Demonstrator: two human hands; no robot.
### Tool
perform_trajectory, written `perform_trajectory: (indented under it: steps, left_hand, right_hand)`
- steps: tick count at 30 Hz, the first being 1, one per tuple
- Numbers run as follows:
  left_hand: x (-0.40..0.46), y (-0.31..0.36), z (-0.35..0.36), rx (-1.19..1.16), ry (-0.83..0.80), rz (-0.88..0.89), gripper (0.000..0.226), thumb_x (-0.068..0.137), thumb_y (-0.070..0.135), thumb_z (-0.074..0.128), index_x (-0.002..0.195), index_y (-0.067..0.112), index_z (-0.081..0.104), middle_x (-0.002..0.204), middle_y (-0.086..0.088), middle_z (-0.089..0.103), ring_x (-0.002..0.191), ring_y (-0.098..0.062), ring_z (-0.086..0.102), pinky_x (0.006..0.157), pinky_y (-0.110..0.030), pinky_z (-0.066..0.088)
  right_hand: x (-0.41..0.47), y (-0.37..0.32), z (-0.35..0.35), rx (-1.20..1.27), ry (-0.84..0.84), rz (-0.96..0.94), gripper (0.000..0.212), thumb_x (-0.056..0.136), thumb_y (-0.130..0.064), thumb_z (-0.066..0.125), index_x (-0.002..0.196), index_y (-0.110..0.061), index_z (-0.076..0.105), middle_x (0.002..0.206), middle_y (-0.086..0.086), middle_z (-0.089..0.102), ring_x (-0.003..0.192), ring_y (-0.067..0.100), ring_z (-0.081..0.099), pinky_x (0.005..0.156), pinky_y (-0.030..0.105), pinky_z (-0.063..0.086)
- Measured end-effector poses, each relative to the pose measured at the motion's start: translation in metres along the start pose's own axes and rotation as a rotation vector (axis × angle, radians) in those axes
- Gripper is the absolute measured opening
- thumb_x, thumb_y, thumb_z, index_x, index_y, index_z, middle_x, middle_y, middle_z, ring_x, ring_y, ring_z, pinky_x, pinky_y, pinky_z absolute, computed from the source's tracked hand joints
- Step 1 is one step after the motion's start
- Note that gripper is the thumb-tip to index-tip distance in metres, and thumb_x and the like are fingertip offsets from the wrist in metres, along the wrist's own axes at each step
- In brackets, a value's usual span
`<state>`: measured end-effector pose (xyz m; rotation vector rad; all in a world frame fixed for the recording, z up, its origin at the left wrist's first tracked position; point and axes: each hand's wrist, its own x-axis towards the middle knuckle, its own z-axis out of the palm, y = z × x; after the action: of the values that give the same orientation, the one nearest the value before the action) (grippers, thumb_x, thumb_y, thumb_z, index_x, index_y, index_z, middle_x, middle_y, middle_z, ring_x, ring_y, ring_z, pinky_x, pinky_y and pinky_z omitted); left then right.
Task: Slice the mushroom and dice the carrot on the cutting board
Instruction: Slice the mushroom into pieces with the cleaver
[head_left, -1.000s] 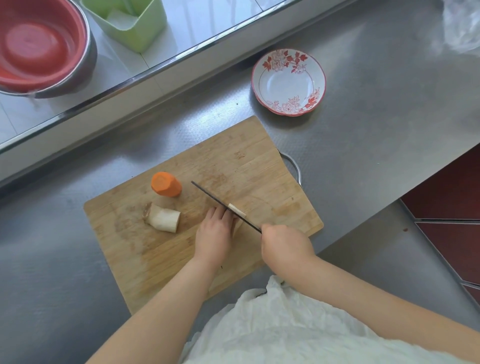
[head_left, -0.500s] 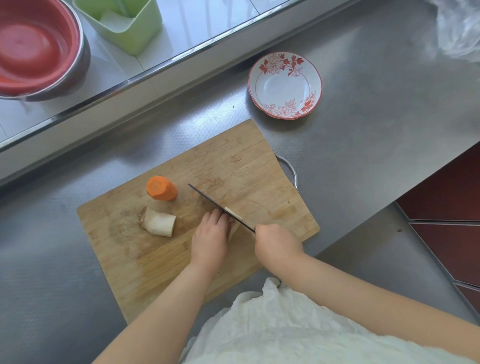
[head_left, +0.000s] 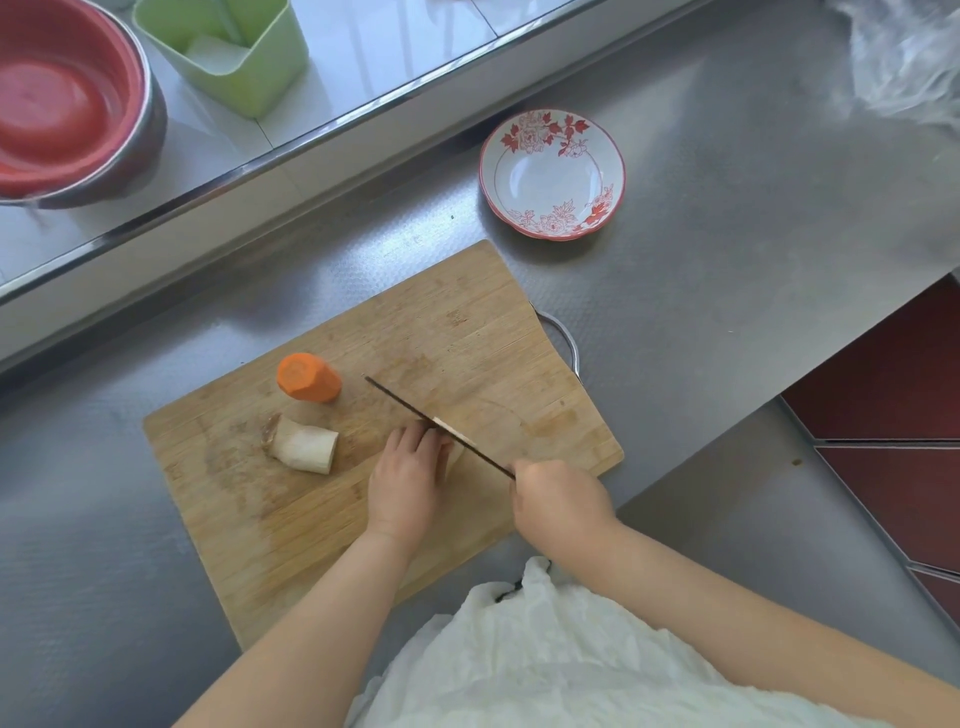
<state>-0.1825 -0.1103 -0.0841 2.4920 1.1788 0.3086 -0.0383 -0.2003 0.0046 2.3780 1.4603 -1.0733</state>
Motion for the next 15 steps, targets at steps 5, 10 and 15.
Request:
perform_trajectory:
  steps: [5,10,15]
  left_hand:
    - [-0.002,0.001,-0.001,0.009,-0.013,-0.008,0.019,0.071,0.000,0.079,0.085,0.004,0.068,0.082,-0.008,0.063,0.075,-0.030,0.057,0.053,-0.034,0.047]
    - [-0.003,-0.002,0.002,-0.005,-0.014,0.005,0.014,0.074,0.002,0.075,0.087,0.003,0.068,0.086,-0.009,0.063,0.079,-0.031,0.056,0.053,-0.037,0.050]
    - [-0.002,-0.004,0.003,-0.015,-0.016,0.004,0.019,0.073,0.001,0.078,0.089,0.003,0.068,0.088,-0.009,0.065,0.079,-0.031,0.057,0.053,-0.036,0.050]
  right_hand:
    - [-0.006,-0.006,0.000,-0.032,-0.009,0.011,0.022,0.096,-0.010,0.042,0.111,-0.014,0.057,0.097,0.009,0.067,0.087,0.030,0.065,0.058,0.028,0.038]
    - [-0.005,-0.012,-0.005,-0.026,-0.055,0.029,0.029,0.091,-0.002,0.043,0.115,-0.013,0.057,0.105,0.010,0.066,0.095,0.030,0.064,0.064,0.030,0.042]
    - [-0.002,-0.014,-0.006,-0.032,-0.083,0.042,0.030,0.091,-0.002,0.044,0.115,-0.012,0.056,0.107,0.011,0.065,0.097,0.031,0.063,0.066,0.030,0.042]
